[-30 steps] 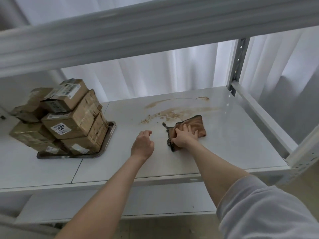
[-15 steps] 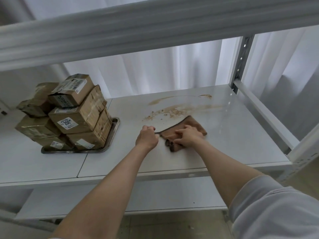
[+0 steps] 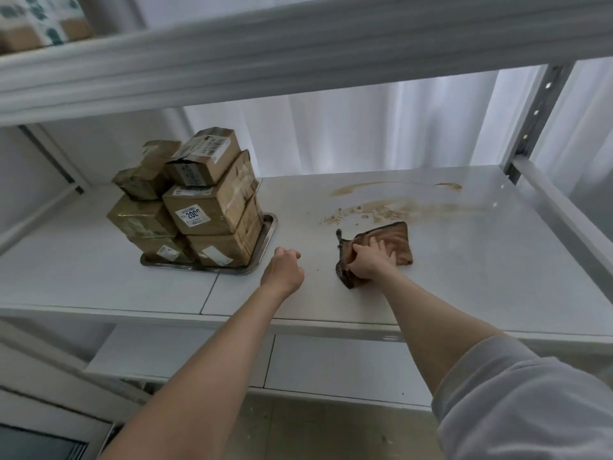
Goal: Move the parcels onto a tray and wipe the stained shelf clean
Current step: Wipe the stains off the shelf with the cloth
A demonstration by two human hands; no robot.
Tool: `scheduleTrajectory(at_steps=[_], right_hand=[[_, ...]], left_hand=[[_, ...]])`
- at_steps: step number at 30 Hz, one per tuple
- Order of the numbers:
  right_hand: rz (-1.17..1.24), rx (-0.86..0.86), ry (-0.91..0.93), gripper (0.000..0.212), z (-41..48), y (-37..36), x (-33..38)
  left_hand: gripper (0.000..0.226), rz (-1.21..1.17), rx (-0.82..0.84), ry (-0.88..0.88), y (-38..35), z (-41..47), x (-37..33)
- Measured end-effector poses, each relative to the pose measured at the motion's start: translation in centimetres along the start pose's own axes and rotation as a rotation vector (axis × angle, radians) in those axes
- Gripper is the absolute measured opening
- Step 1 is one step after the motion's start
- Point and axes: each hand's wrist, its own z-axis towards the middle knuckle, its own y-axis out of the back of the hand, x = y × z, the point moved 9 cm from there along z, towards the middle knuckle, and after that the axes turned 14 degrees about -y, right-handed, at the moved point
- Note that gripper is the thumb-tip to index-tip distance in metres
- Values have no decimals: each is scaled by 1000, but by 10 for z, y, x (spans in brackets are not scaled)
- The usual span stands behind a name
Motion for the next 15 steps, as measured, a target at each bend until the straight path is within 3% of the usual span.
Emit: scheduleTrajectory(at_steps=[5,9,12,15], right_hand=[[-56,74,305,57,-32,-36,93],[-10,90,461,43,-53,-46,121],[103,59,460,37,-47,-37,102],[163,-31,301,34,-32,-14,56]], left_hand=[[38,-5,-54,8,16,-10,31],[35,-36,-112,37,27,-12,43],[36,-47,-127,20,30,-9,37],[39,-52,-122,-2,30,-10,29]])
